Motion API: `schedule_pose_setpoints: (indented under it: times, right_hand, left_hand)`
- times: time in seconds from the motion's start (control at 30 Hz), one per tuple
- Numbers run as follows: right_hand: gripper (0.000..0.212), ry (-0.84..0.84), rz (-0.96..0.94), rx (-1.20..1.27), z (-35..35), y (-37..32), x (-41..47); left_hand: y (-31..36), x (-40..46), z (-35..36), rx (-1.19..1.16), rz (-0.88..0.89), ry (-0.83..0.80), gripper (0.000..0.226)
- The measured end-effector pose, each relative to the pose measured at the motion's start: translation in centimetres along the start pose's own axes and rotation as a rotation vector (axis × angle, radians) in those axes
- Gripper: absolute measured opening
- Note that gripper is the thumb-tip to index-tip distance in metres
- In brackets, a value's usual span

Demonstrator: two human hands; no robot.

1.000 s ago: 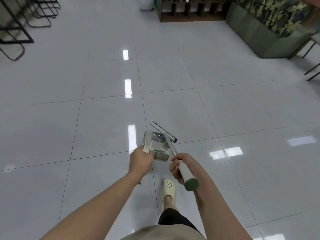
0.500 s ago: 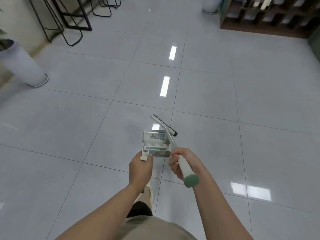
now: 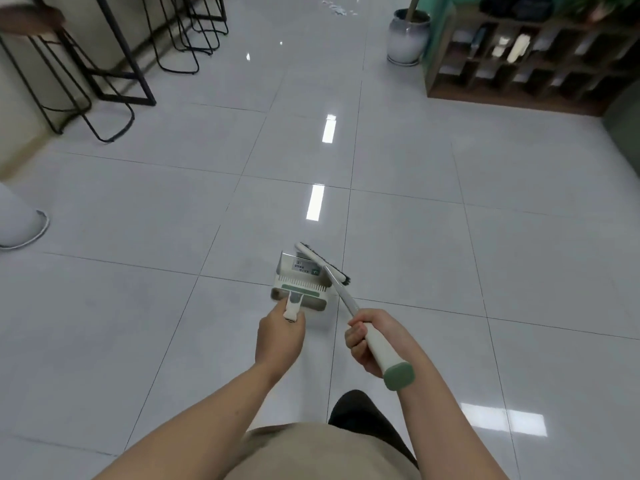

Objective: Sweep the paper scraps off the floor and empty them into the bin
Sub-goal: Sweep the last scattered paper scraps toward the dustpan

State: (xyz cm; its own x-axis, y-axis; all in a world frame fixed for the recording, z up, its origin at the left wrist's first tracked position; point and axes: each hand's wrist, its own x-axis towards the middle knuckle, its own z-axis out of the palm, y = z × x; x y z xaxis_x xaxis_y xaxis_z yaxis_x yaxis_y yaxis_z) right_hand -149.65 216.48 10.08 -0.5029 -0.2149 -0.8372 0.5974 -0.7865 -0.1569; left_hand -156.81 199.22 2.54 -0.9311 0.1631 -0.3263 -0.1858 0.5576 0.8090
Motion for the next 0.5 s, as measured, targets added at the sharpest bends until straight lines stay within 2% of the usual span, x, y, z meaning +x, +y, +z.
schedule_pose_setpoints:
  times: [0.17,0.3,0.43,0.5]
  right_hand:
    - [0.015,0.012,-0.017,0.01,2.4,-13.1,6.0]
    - [0.021,0.028,-0.001,-0.025,4.3,-25.8,10.1]
    - [0.019,0.029,0.011,-0.048,7.3,-38.7,12.9]
    - [0.017,0.034,0.025,-0.05,9.4,-44.6,14.8]
  left_hand:
    - [5.4,13.0,2.7,-0.065,-0.011,0.0,0.012]
    - [10.9,23.5,5.2,-0.087,-0.033,0.038,0.012]
    - [17.5,33.4,6.9,-0.114,-0.115,0.078,0.022]
    - [20.0,38.5,7.6,-0.164,-0.167,0.113,0.02]
